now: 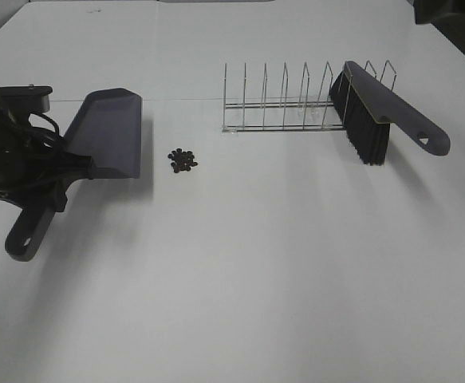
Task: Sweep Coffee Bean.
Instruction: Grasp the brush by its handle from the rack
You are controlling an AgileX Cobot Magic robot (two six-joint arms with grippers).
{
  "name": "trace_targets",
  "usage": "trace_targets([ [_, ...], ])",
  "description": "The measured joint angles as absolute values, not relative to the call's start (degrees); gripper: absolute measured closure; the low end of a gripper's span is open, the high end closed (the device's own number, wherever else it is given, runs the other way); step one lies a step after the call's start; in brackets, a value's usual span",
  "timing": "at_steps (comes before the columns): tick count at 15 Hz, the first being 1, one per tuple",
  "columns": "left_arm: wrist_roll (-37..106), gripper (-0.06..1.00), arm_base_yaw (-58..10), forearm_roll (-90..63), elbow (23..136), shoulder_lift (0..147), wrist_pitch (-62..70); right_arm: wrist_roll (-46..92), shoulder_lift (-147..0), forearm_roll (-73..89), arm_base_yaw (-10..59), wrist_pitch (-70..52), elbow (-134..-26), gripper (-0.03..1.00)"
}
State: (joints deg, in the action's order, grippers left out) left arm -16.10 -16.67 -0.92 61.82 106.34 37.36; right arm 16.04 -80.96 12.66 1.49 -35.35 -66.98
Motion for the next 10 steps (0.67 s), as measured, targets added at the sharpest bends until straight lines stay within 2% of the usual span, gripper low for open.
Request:
trace_targets([
  [5,-16.1,0.62,-16.7,-0.9,61.8,106.3,37.4,15.0,-100.9,12.4,1.5,-46.6,-90.9,0.23],
  [10,-16.1,0.62,-16.7,-0.9,61.8,106.3,37.3,7.8,-119.1,6.6,1.5,-57.9,-111.6,0.28],
])
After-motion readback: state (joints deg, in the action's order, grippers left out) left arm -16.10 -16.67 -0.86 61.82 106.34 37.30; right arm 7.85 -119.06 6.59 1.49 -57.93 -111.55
